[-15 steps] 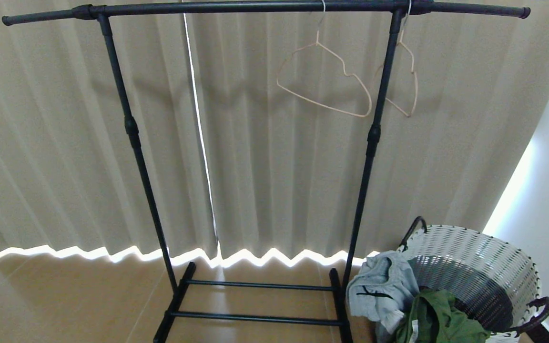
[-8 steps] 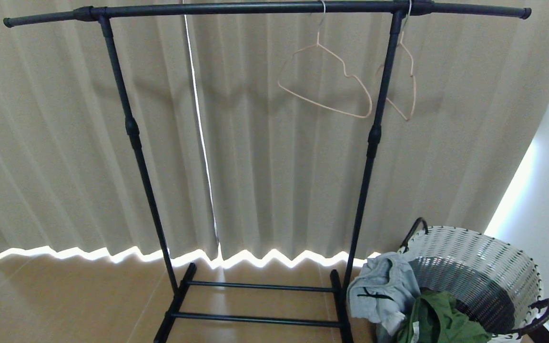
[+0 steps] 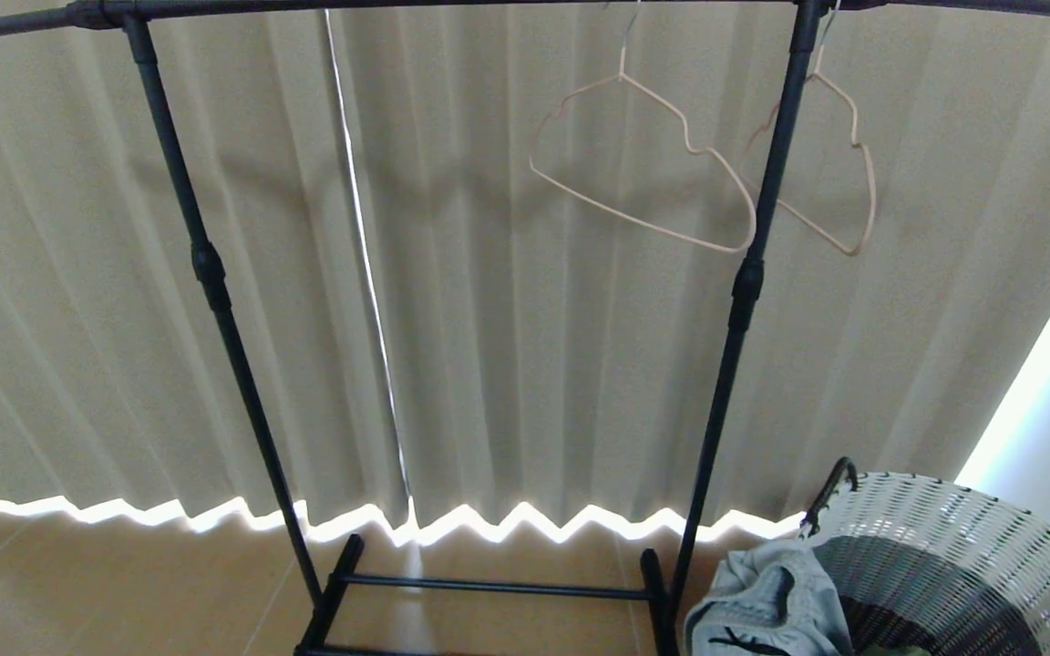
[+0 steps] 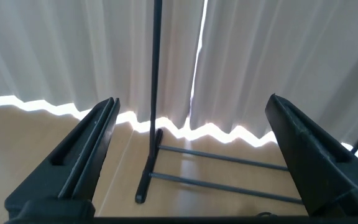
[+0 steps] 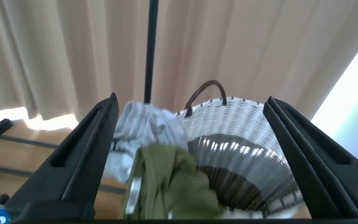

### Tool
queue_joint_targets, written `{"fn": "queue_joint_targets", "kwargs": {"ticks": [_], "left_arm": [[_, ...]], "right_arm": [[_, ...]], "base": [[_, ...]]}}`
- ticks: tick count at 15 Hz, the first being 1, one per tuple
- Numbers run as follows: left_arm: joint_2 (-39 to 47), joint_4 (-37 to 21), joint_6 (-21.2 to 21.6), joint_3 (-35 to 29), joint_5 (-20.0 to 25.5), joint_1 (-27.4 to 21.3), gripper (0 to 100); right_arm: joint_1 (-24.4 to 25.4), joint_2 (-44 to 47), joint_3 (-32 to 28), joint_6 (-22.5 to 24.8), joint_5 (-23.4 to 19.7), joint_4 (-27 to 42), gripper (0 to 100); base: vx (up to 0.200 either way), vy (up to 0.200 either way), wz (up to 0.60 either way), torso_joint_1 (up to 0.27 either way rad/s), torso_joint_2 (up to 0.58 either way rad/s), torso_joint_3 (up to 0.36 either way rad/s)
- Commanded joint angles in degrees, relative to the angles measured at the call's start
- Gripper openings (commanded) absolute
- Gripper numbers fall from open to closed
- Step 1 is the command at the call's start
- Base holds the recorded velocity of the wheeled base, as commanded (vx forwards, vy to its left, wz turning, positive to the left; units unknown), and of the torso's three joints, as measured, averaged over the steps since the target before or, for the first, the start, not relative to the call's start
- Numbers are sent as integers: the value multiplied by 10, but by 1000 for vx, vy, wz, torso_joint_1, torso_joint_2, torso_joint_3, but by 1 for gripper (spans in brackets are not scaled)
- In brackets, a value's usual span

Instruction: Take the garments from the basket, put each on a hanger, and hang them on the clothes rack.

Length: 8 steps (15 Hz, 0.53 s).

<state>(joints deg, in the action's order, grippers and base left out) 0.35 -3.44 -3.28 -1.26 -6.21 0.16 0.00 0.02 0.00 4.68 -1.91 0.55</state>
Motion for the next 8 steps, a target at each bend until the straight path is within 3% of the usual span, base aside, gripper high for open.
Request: {"fn": "queue_joint_targets", "kwargs": {"ticks": [1, 4, 8], "left_arm": [[0, 0, -1, -1, 0, 0, 100], [0, 0, -5, -1, -1, 0, 100], [0, 0, -7, -1, -1, 0, 100]], "right_arm": [[0, 0, 0, 0, 0, 0, 100], [0, 0, -4, 2, 0, 1, 100], [33, 60, -98, 11, 0, 79, 100]], "base": [[0, 0, 0, 0, 0, 0], [0, 0, 0, 0, 0, 0], [0, 0, 0, 0, 0, 0]]}}
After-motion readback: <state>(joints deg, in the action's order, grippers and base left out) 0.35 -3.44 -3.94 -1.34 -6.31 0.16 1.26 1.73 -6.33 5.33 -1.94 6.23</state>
